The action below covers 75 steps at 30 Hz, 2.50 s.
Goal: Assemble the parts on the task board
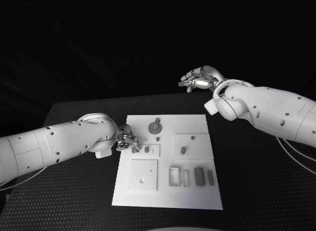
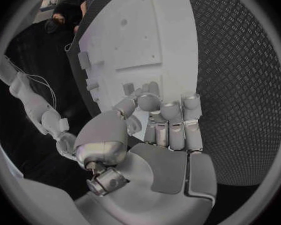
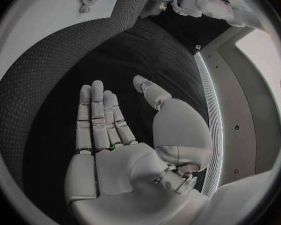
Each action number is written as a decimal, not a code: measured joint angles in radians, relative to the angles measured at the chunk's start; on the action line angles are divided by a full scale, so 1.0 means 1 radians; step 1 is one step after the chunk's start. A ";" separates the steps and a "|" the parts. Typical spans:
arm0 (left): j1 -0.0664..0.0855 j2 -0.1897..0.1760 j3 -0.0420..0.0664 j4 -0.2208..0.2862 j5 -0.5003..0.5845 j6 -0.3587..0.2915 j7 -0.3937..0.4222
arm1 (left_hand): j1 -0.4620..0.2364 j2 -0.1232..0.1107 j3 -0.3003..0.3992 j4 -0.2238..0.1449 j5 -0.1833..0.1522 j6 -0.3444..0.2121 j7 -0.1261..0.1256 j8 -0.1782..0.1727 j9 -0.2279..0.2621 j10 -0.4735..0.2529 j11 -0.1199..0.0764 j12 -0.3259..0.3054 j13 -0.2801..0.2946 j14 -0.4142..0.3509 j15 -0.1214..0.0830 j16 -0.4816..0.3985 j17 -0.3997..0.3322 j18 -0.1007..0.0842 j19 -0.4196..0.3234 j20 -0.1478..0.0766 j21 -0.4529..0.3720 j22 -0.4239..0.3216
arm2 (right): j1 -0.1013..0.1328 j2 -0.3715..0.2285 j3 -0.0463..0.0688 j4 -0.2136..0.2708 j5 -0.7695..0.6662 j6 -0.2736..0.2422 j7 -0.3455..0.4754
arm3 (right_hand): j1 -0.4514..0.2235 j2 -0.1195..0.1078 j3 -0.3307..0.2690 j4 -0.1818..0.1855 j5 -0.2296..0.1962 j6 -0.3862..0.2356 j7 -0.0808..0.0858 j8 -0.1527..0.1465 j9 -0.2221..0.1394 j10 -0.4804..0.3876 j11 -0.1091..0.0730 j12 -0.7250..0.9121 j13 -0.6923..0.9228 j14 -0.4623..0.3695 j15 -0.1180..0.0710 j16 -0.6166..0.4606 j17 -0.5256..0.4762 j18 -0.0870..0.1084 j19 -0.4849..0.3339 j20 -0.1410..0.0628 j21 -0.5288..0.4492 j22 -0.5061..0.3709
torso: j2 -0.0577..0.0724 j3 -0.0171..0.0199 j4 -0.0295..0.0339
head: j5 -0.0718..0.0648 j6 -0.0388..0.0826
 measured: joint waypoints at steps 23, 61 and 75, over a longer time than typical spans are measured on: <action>0.001 0.010 0.000 -0.003 -0.028 0.010 -0.003 | 0.020 -0.018 -0.003 -0.003 0.057 0.004 0.004 0.019 0.016 -0.002 -0.002 0.000 0.000 -0.001 0.003 0.000 -0.002 0.000 0.000 0.000 0.000 0.001 | 0.000 -0.001 0.000 0.001 0.000 0.000 0.000 | 0.000 0.000 0.000 0.000 0.000 -0.002 0.002 0.000 -0.001 -0.004 0.004 0.000 -0.002 0.000 0.000 0.000 0.001 0.000 0.000 0.000 -0.004 0.001 | 0.000 -0.0002 -0.0003 | 0.001 -0.001; 0.000 0.021 -0.001 -0.005 -0.052 0.008 -0.010 | -0.014 -0.062 -0.038 0.058 -0.012 0.014 0.001 0.034 0.038 0.004 -0.008 0.000 0.000 0.008 0.000 0.000 -0.005 0.000 0.004 -0.004 0.000 0.000 | 0.000 -0.002 0.000 0.002 0.000 0.000 0.000 | 0.000 0.000 0.000 0.000 0.000 -0.006 -0.001 0.000 -0.002 -0.004 0.004 0.000 -0.005 0.000 0.000 -0.004 0.004 0.000 0.000 0.000 -0.004 0.003 | 0.000 0.0007 -0.0006 | -0.002 -0.002; 0.000 0.019 -0.001 -0.008 -0.053 0.007 -0.010 | -0.036 -0.091 -0.042 0.079 -0.032 0.027 -0.013 0.032 0.039 0.002 -0.013 0.000 0.000 0.010 -0.001 0.000 -0.005 0.000 0.004 -0.004 0.000 0.000 | 0.000 -0.002 0.000 0.002 0.000 0.000 0.000 | 0.000 0.000 0.000 0.000 0.000 -0.006 -0.001 0.000 -0.002 -0.007 0.000 0.004 -0.006 0.000 0.000 -0.004 0.004 0.000 0.000 0.000 -0.004 0.003 | 0.000 -0.0004 -0.0001 | -0.002 -0.003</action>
